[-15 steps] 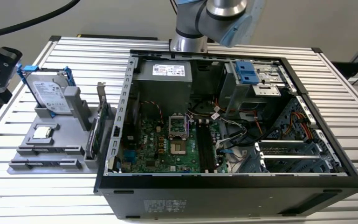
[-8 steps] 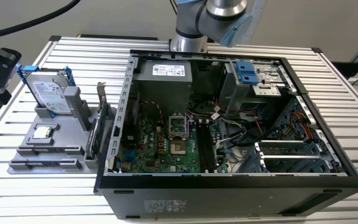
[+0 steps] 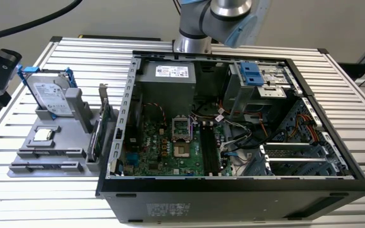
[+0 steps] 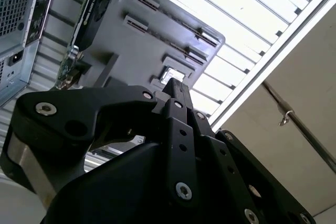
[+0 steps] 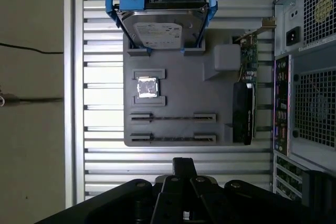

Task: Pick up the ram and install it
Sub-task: 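Pick up the ram and move it above insertion slot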

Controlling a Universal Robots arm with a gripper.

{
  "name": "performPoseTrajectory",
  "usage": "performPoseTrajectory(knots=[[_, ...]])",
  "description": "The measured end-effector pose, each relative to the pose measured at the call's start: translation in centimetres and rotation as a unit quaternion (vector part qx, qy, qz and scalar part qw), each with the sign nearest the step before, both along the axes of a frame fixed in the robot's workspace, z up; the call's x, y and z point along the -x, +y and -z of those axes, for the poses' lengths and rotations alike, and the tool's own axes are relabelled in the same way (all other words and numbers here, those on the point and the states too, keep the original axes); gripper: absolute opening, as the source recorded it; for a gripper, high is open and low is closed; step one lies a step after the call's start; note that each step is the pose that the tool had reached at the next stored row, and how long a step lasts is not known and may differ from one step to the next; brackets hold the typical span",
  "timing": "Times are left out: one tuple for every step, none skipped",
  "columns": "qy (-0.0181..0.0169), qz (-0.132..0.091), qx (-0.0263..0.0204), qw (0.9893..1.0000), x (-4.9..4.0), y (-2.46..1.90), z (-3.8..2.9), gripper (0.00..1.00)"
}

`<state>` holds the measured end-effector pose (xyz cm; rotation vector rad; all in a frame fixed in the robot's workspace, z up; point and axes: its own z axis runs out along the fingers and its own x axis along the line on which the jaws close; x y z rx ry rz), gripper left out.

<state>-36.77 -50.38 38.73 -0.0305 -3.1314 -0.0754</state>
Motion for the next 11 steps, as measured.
performPoseTrajectory(knots=[[0.0001, 0.0, 0.0, 1.0, 0.0, 0.0, -0.01, 0.0], [0.0002, 0.0, 0.0001, 1.0, 0.0, 0.0, -0.01, 0.0], [0.0002, 0.0, 0.0, 1.0, 0.0, 0.0, -0.01, 0.0], [0.0002, 0.0, 0.0, 1.0, 0.0, 0.0, -0.01, 0.0], [0.0002, 0.001, 0.0, 1.0, 0.0, 0.0, -0.01, 0.0], [0.0002, 0.003, 0.0, 1.0, 0.0, 0.0, 0.0, 0.0], [0.0001, 0.006, 0.0, 1.0, -0.01, 0.0, 0.0, 0.0], [0.0001, 0.01, 0.0, 1.0, -0.01, 0.0, 0.0, 0.0], [0.0001, 0.013, 0.0, 0.9999, -0.01, 0.0, 0.01, 0.0], [0.0001, 0.015, 0.0, 0.9999, -0.01, 0.0, 0.0, 0.0], [0.0001, 0.018, 0.0, 0.9998, -0.01, 0.0, 0.0, 0.0]])
